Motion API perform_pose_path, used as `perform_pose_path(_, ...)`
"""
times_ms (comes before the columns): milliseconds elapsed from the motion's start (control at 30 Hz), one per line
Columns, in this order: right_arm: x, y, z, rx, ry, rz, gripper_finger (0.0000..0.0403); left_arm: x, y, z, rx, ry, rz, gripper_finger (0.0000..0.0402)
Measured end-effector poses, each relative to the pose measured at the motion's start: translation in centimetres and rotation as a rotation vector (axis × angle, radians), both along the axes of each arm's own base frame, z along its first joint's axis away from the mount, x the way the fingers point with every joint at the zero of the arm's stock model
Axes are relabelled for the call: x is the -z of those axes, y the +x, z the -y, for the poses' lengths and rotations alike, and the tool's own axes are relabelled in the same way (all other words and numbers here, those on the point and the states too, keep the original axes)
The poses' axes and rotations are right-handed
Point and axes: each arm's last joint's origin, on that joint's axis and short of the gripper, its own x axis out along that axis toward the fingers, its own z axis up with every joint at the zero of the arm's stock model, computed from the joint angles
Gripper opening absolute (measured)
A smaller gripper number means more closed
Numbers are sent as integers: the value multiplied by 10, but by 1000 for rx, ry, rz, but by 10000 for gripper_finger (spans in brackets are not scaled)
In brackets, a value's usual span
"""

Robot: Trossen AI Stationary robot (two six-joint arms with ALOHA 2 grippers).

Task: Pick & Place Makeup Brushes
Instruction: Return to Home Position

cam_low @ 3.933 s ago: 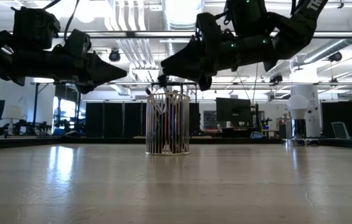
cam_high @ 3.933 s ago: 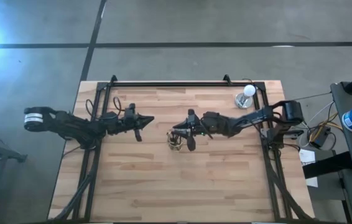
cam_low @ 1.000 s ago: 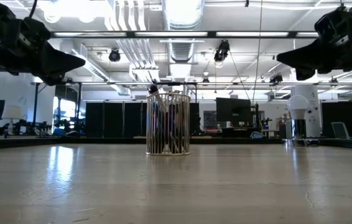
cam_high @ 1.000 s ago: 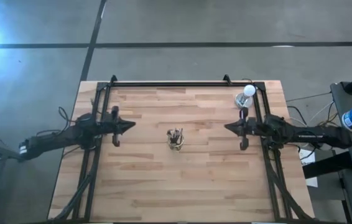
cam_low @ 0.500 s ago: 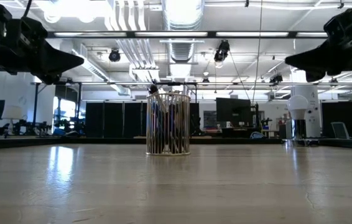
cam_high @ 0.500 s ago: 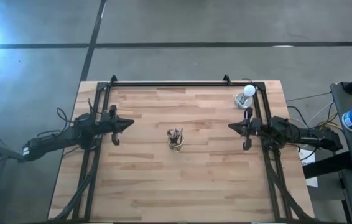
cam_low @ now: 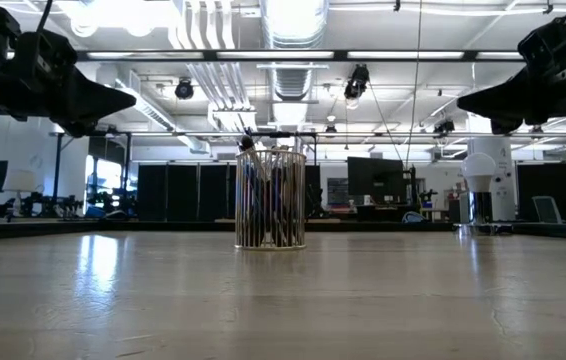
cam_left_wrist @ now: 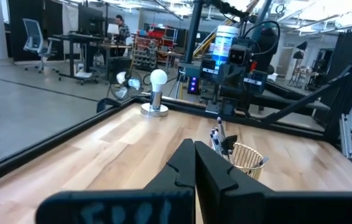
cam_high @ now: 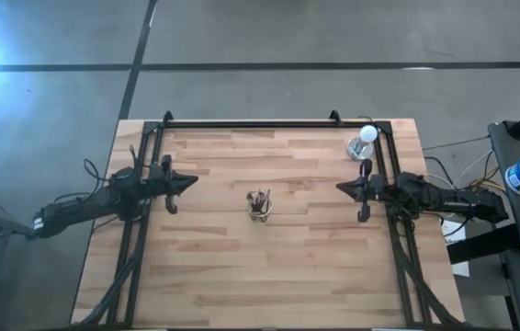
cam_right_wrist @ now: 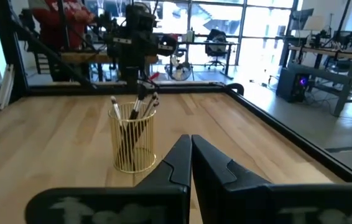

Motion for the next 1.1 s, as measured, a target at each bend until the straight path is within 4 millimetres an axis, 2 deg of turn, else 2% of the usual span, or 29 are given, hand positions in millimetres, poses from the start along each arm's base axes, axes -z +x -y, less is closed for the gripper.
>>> perform_pose_path(267, 0, 0, 0, -1, 10, 0, 8, -1, 0, 0, 2, -116, 38, 0)
perform_pose_path(500, 0, 0, 0, -2, 11, 1, 8, -2, 0, 0, 0, 6, 14, 0)
perform_pose_path(1100, 0, 0, 0, -2, 13, 1, 9, -2, 1, 0, 0, -22, 21, 0)
